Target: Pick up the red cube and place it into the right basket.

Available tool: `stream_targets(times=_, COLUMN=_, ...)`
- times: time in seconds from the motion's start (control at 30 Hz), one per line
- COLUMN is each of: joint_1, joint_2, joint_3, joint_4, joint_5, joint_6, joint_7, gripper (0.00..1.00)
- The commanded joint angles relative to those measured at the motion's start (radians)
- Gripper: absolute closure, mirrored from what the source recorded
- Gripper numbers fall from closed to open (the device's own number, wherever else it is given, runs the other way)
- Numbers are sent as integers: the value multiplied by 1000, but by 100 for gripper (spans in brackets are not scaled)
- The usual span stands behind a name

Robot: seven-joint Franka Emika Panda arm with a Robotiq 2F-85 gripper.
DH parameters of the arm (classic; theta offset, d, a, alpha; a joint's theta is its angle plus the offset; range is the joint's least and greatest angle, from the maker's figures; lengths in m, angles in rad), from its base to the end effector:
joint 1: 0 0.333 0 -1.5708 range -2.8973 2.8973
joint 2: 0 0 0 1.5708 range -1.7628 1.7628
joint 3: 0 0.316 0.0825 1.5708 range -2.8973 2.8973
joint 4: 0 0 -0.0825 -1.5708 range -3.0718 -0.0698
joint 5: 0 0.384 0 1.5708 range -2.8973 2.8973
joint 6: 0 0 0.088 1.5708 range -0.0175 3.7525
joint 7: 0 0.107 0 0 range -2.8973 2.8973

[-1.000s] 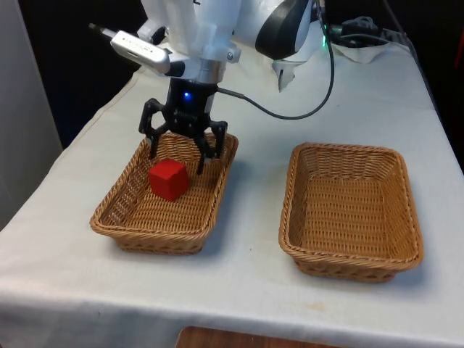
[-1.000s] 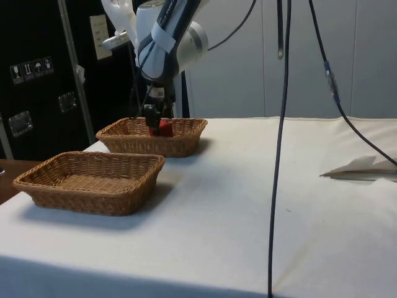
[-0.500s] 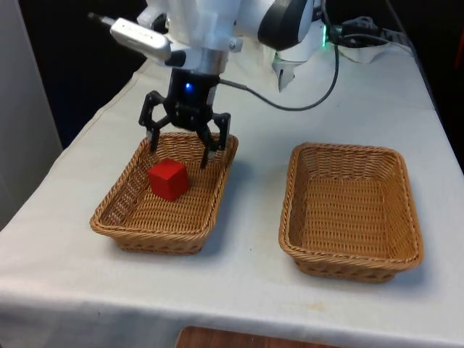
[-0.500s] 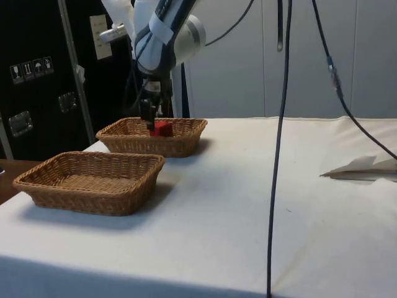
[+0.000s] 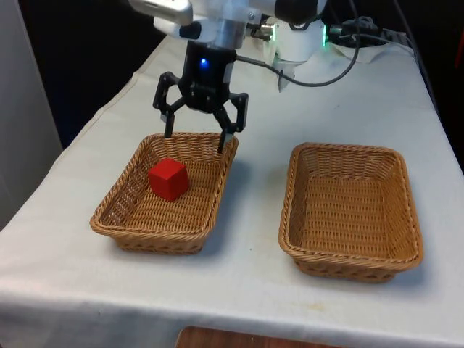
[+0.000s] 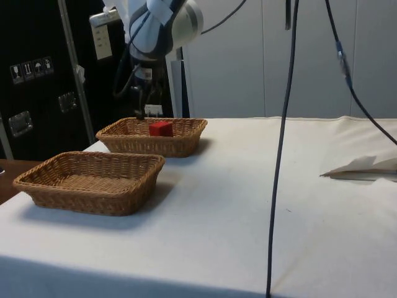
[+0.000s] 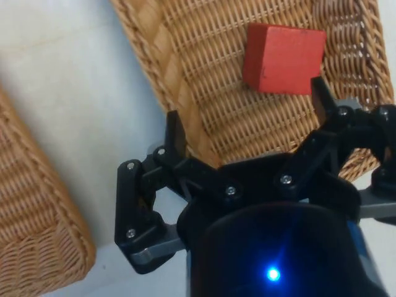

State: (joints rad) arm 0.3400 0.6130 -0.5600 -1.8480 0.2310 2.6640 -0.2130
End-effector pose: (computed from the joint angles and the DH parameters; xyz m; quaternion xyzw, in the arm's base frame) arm 0.6598 -0.1176 0.2658 0.9843 -0.0326 0.1336 0.1110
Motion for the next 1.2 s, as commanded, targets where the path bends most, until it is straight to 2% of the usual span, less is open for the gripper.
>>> stream_targets(times=0.0, joint_1=15, joint_2=-15, joint_3=-8, joint_4=-11, joint_5=-5, joint_6=0, joint_7=12, gripper=0)
stream_targets(times=0.07, joint_1=25, joint_2=-28, joint_3=-6, joint_4=-16, joint_5=-5, joint_6=0, joint_7=20, gripper=0)
stream_targets(times=0.13, joint_1=27, joint_2=-32, joint_3=-5, joint_4=-18, joint_5=-5, joint_6=0, joint_7=22, gripper=0)
stream_targets(times=0.17, joint_1=19, joint_2=-30, joint_3=3, joint_4=-13, joint_5=0, joint_6=0, joint_7=15, gripper=0)
stream_targets(times=0.2, joint_1=32, joint_2=-39, joint_3=-2, joint_4=-21, joint_5=-5, joint_6=0, joint_7=26, gripper=0)
stream_targets(times=0.43, joint_1=46, joint_2=-57, joint_3=11, joint_4=-23, joint_5=-4, joint_6=-2, joint_7=37, gripper=0)
stream_targets(times=0.47, joint_1=37, joint_2=-50, joint_3=16, joint_4=-16, joint_5=0, joint_6=0, joint_7=30, gripper=0)
stream_targets(times=0.5, joint_1=47, joint_2=-60, joint_3=12, joint_4=-23, joint_5=-4, joint_6=-2, joint_7=38, gripper=0)
stream_targets(times=0.57, joint_1=52, joint_2=-67, joint_3=16, joint_4=-24, joint_5=-5, joint_6=-5, joint_7=39, gripper=0)
stream_targets(times=0.7, joint_1=54, joint_2=-78, joint_3=23, joint_4=-21, joint_5=-8, joint_6=-11, joint_7=36, gripper=0)
stream_targets(times=0.73, joint_1=47, joint_2=-70, joint_3=29, joint_4=-16, joint_5=-1, joint_6=-4, joint_7=32, gripper=0)
stream_targets(times=0.77, joint_1=55, joint_2=-81, joint_3=24, joint_4=-20, joint_5=-9, joint_6=-13, joint_7=35, gripper=0)
stream_targets(times=0.87, joint_1=60, joint_2=-98, joint_3=26, joint_4=-24, joint_5=-13, joint_6=-14, joint_7=32, gripper=0)
stream_targets(times=1.03, joint_1=66, joint_2=-129, joint_3=27, joint_4=-38, joint_5=-25, joint_6=-15, joint_7=33, gripper=0)
stream_targets(times=1.07, joint_1=56, joint_2=-113, joint_3=35, joint_4=-25, joint_5=-15, joint_6=-14, joint_7=29, gripper=0)
stream_targets(times=1.1, joint_1=67, joint_2=-137, joint_3=28, joint_4=-43, joint_5=-28, joint_6=-15, joint_7=33, gripper=0)
stream_targets(times=1.17, joint_1=67, joint_2=-152, joint_3=30, joint_4=-52, joint_5=-34, joint_6=-14, joint_7=33, gripper=0)
